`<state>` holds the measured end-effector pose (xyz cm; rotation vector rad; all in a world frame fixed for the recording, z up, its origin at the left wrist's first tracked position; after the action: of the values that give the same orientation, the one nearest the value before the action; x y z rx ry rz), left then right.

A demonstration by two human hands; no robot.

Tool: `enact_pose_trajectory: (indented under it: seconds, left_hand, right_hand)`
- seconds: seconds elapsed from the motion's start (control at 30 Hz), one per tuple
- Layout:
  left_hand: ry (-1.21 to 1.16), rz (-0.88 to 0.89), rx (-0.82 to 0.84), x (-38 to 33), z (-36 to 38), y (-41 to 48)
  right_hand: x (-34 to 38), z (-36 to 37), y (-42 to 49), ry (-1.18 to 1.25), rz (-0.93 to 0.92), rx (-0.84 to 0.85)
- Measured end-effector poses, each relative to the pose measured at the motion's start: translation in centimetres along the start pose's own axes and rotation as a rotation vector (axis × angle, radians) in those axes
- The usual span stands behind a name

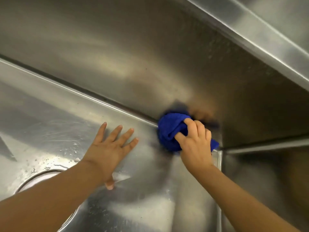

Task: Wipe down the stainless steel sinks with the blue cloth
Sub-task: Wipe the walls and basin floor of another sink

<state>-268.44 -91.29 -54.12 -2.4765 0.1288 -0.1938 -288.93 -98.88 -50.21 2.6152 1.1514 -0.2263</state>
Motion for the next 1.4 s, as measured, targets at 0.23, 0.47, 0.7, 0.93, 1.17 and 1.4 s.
enact_pose_trajectory:
  seconds: [0.23, 0.47, 0.7, 0.93, 1.17, 1.4]
  left_hand:
    - [-0.001, -0.038, 0.026, -0.1, -0.2, 0.1]
    - [0.001, -0.011, 0.027, -0.2, -0.1, 0.2]
    - [0.024, -0.047, 0.04, -0.3, 0.1, 0.1]
    - [0.007, -0.057, 0.029, -0.5, -0.1, 0.1]
    - [0.034, -0.068, 0.022, -0.5, 0.0, 0.1]
    - [0.03, -0.08, 0.038, -0.7, -0.1, 0.2]
  right_hand:
    - [7.6, -1.7, 9.9, 0.14, -0.013, -0.233]
    - [-1.6, -3.4, 0.0, 0.005, 0.049, -0.108]
    - [5.6, -7.6, 10.5, 0.169, 0.039, -0.403]
    - [0.2, -7.9, 4.4, 0.077, 0.087, -0.306]
    - [1.9, -11.0, 7.7, 0.191, 0.181, -0.444]
    - [1.4, -13.2, 9.3, 0.414, 0.218, -0.626]
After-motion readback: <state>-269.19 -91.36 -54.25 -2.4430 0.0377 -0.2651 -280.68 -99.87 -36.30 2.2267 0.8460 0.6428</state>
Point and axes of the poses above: each hand's wrist, its own y-axis towards the middle knuckle, its own z-axis out of the palm, x = y × z, the point moved 3 cm from there along y, towards the middle knuckle, and after that the axes turned 12 degrees about -z, right-handed, at the moved point
